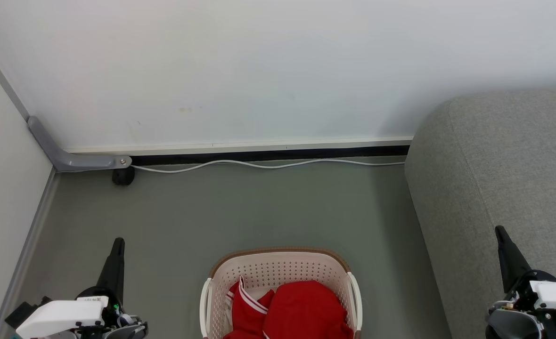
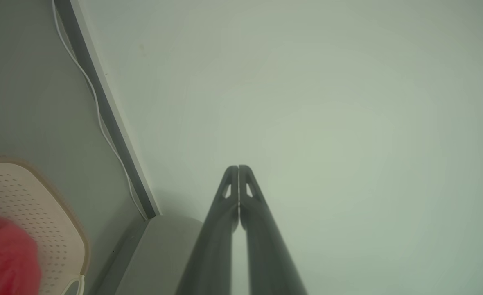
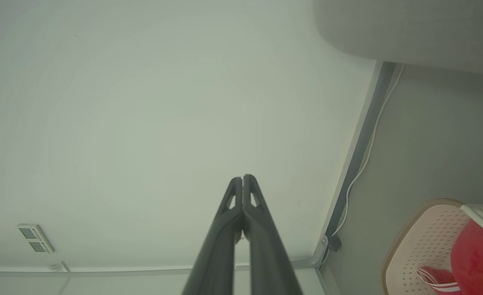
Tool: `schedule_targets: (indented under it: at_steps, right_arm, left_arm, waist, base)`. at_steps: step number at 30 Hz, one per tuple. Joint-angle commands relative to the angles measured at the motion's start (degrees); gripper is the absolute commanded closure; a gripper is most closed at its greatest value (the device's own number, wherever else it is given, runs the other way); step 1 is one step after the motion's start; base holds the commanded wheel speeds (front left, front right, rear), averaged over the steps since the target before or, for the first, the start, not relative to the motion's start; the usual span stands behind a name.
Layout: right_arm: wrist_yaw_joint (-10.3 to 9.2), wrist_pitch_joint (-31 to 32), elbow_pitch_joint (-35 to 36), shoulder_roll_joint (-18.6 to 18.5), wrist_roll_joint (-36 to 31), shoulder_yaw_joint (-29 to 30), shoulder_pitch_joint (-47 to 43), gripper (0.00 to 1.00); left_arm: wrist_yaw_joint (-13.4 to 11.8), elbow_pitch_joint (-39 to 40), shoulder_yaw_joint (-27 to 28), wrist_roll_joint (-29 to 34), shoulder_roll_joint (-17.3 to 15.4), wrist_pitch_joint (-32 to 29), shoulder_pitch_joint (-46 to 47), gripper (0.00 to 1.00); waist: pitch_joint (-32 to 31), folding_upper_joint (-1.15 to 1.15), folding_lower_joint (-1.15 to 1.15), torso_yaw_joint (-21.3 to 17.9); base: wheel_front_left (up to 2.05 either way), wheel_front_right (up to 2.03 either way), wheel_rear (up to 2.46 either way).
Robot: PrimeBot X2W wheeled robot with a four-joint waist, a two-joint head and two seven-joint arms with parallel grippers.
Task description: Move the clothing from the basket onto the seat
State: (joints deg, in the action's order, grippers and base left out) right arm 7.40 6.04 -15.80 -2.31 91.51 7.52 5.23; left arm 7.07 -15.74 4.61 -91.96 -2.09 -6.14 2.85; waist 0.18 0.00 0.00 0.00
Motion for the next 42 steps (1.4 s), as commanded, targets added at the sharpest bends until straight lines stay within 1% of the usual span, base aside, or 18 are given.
schedule_targets:
  at_steps: [1, 35, 36, 40, 42]
  right_arm:
    - [0.09, 0.43, 1.78, -0.56, 0.68, -1.03, 0.95, 1.00]
    - [0.09, 0.43, 1.78, -0.56, 0.68, -1.03, 0.95, 1.00]
    - [0.00, -0.01, -0.22, 0.02, -0.02, -0.04, -0.01, 0.00]
    - [0.00, -0.02, -2.52, 0.89, -0.08, -0.44, -1.53, 0.00]
    - [0.00, -0.06, -2.38, 0.76, -0.14, -0.53, -1.18, 0.00]
  left_arm:
    - [0.42, 1.71, 1.88, -0.23, -0.78, -0.33, 3.33, 1.00]
    - [0.42, 1.71, 1.88, -0.23, -0.78, -0.33, 3.33, 1.00]
    - [-0.01, -0.20, -0.02, 0.00, 0.03, 0.03, -0.09, 0.00]
    - [-0.09, -2.70, -0.16, 0.02, 1.04, 0.12, -1.84, 0.00]
    - [-0.08, -2.67, -0.38, 0.11, 1.01, 0.45, -1.47, 0.00]
  waist:
    - [0.00, 0.00, 0.00, 0.00]
    - [0.00, 0.00, 0.00, 0.00]
    - [0.00, 0.00, 0.00, 0.00]
    - [0.05, 0.00, 0.00, -0.01]
    - [0.20, 0.00, 0.01, -0.01]
  base:
    - [0.00, 0.00, 0.00]
    - [0.00, 0.00, 0.00]
    - [0.00, 0.00, 0.00]
    - [0.00, 0.00, 0.00]
    - [0.00, 0.00, 0.00]
